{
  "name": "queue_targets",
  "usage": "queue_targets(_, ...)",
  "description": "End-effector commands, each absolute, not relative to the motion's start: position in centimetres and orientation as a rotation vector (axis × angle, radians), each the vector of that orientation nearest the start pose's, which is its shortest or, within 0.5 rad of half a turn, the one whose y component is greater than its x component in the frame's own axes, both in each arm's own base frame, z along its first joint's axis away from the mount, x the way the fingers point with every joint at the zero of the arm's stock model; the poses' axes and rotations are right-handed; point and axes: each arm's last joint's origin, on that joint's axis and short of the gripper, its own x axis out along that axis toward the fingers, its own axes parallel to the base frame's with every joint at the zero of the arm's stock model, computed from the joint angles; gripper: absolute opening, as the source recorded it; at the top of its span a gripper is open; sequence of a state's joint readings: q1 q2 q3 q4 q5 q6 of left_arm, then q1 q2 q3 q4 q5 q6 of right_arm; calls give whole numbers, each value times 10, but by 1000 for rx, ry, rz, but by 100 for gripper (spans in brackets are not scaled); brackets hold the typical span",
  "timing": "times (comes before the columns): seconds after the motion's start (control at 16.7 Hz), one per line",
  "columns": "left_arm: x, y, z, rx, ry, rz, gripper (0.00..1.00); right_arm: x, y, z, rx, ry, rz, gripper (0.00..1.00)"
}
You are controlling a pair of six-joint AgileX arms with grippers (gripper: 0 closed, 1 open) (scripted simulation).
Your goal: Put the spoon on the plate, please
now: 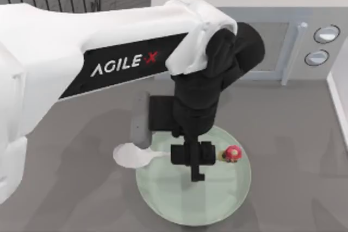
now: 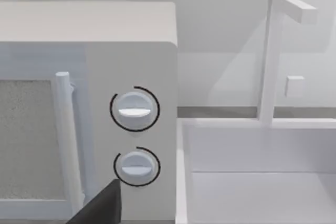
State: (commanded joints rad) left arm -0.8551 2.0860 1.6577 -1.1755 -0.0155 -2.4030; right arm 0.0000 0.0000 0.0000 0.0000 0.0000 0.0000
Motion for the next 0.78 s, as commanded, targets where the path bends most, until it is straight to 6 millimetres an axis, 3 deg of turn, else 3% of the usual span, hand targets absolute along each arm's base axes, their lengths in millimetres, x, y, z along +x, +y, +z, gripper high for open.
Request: queue_targets(0.78, 262, -301, 183, -1217, 1325, 1233, 0, 106, -1, 160, 0, 0, 0, 100)
